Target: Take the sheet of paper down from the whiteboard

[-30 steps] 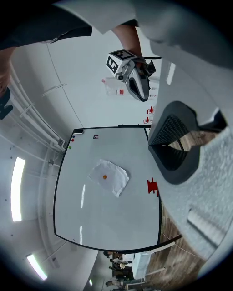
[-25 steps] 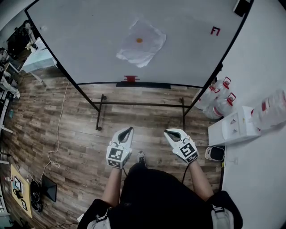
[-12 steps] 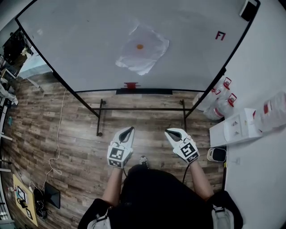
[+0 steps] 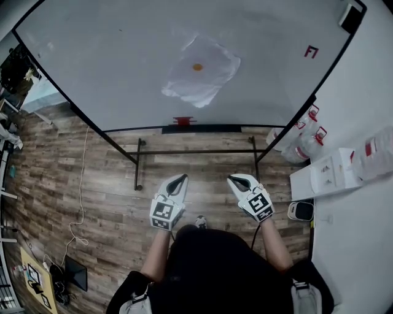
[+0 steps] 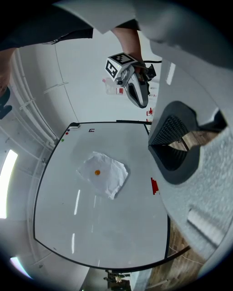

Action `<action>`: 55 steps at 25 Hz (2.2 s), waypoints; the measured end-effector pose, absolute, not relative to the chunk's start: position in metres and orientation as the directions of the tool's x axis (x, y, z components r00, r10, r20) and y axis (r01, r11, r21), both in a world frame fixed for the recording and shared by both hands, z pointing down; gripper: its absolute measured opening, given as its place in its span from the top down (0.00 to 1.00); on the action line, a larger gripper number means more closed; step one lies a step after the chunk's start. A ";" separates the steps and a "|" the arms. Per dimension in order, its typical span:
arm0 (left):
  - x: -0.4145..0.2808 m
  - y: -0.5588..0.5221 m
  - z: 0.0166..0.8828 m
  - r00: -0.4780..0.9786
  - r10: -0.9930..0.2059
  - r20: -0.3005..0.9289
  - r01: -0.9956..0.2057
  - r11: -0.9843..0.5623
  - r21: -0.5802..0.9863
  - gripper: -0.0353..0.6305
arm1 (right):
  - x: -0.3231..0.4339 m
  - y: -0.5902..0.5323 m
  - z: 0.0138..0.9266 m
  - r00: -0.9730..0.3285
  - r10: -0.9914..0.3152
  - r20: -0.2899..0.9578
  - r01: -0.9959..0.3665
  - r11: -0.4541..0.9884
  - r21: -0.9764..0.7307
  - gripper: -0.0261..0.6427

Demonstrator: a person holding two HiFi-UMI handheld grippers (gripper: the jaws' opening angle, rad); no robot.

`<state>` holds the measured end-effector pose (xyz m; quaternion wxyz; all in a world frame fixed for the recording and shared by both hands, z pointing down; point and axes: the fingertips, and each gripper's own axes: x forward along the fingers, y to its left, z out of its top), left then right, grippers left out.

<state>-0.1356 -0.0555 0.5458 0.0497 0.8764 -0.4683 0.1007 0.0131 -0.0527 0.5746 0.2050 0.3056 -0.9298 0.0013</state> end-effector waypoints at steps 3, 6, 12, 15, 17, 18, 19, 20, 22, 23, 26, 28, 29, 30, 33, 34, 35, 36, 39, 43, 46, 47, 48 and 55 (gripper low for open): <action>-0.145 -0.061 0.550 0.548 -0.806 0.226 -0.827 -0.563 -0.002 0.93 | 0.003 -0.059 0.578 -0.728 -0.569 0.381 -0.573 0.811 0.116 0.96; -0.156 -0.068 0.553 0.555 -0.799 0.230 -0.821 -0.571 -0.002 0.93 | -0.009 -0.065 0.582 -0.726 -0.570 0.385 -0.576 0.809 0.112 0.96; -0.169 -0.070 0.558 0.565 -0.788 0.244 -0.813 -0.582 0.004 0.93 | -0.020 -0.072 0.583 -0.714 -0.592 0.372 -0.593 0.795 0.127 0.96; -0.176 -0.070 0.560 0.566 -0.784 0.255 -0.811 -0.584 0.004 0.93 | -0.023 -0.080 0.579 -0.703 -0.617 0.353 -0.614 0.777 0.135 0.96; -0.180 -0.071 0.561 0.563 -0.784 0.262 -0.813 -0.582 0.006 0.93 | -0.026 -0.085 0.578 -0.700 -0.624 0.347 -0.620 0.772 0.137 0.96; -0.182 -0.070 0.562 0.560 -0.785 0.264 -0.815 -0.579 0.007 0.93 | -0.027 -0.086 0.577 -0.700 -0.625 0.344 -0.622 0.771 0.137 0.96; -0.184 -0.070 0.562 0.557 -0.787 0.265 -0.817 -0.577 0.006 0.93 | -0.028 -0.087 0.577 -0.700 -0.626 0.342 -0.622 0.771 0.137 0.96; -0.185 -0.070 0.562 0.554 -0.789 0.264 -0.819 -0.574 0.003 0.93 | -0.028 -0.089 0.577 -0.700 -0.628 0.339 -0.623 0.770 0.140 0.96; -0.188 -0.071 0.561 0.547 -0.795 0.261 -0.824 -0.567 -0.002 0.93 | -0.027 -0.092 0.576 -0.698 -0.634 0.332 -0.625 0.766 0.149 0.96; -0.188 -0.072 0.560 0.544 -0.798 0.259 -0.826 -0.564 -0.003 0.93 | -0.027 -0.094 0.575 -0.697 -0.637 0.329 -0.627 0.764 0.152 0.96; -0.188 -0.075 0.556 0.536 -0.806 0.251 -0.832 -0.555 -0.007 0.93 | -0.025 -0.101 0.571 -0.698 -0.642 0.318 -0.631 0.761 0.151 0.96; -0.187 -0.075 0.554 0.536 -0.807 0.250 -0.832 -0.555 -0.009 0.93 | -0.022 -0.105 0.569 -0.695 -0.648 0.312 -0.639 0.755 0.148 0.96; -0.186 -0.074 0.555 0.536 -0.806 0.251 -0.831 -0.556 -0.009 0.93 | -0.021 -0.107 0.568 -0.693 -0.652 0.308 -0.644 0.752 0.143 0.96; -0.186 -0.073 0.555 0.536 -0.806 0.253 -0.831 -0.556 -0.007 0.93 | -0.021 -0.109 0.568 -0.693 -0.653 0.305 -0.648 0.750 0.135 0.96; -0.187 -0.073 0.560 0.529 -0.807 0.261 -0.837 -0.547 0.003 0.93 | -0.022 -0.110 0.569 -0.699 -0.649 0.300 -0.648 0.753 0.118 0.96; -0.186 -0.075 0.560 0.527 -0.808 0.263 -0.838 -0.545 0.005 0.93 | -0.020 -0.110 0.569 -0.700 -0.648 0.300 -0.647 0.753 0.117 0.96; -0.185 -0.076 0.561 0.526 -0.808 0.264 -0.839 -0.544 0.005 0.93 | -0.018 -0.111 0.570 -0.700 -0.648 0.301 -0.648 0.753 0.115 0.96; -0.183 -0.079 0.561 0.526 -0.808 0.264 -0.839 -0.545 0.004 0.93 | -0.016 -0.113 0.570 -0.699 -0.648 0.301 -0.649 0.752 0.113 0.96; -0.176 -0.088 0.560 0.527 -0.809 0.261 -0.838 -0.546 0.000 0.93 | -0.007 -0.121 0.573 -0.696 -0.652 0.301 -0.657 0.747 0.101 0.96; -0.168 -0.101 0.557 0.526 -0.812 0.253 -0.839 -0.543 0.002 0.93 | 0.005 -0.137 0.573 -0.689 -0.658 0.304 -0.665 0.741 0.097 0.96; -0.160 -0.113 0.555 0.526 -0.814 0.248 -0.840 -0.543 0.000 0.93 | 0.019 -0.157 0.569 -0.681 -0.667 0.301 -0.670 0.734 0.109 0.96; -0.158 -0.119 0.554 0.524 -0.815 0.248 -0.841 -0.541 0.000 0.93 | 0.025 -0.165 0.566 -0.680 -0.671 0.296 -0.673 0.731 0.110 0.96; -0.155 -0.124 0.553 0.522 -0.816 0.248 -0.843 -0.539 -0.001 0.93 | 0.029 -0.173 0.564 -0.680 -0.673 0.289 -0.675 0.730 0.112 0.96; -0.133 -0.164 0.546 0.495 -0.836 0.237 -0.859 -0.512 -0.010 0.93 | 0.050 -0.226 0.547 -0.710 -0.660 0.244 -0.657 0.746 0.105 0.96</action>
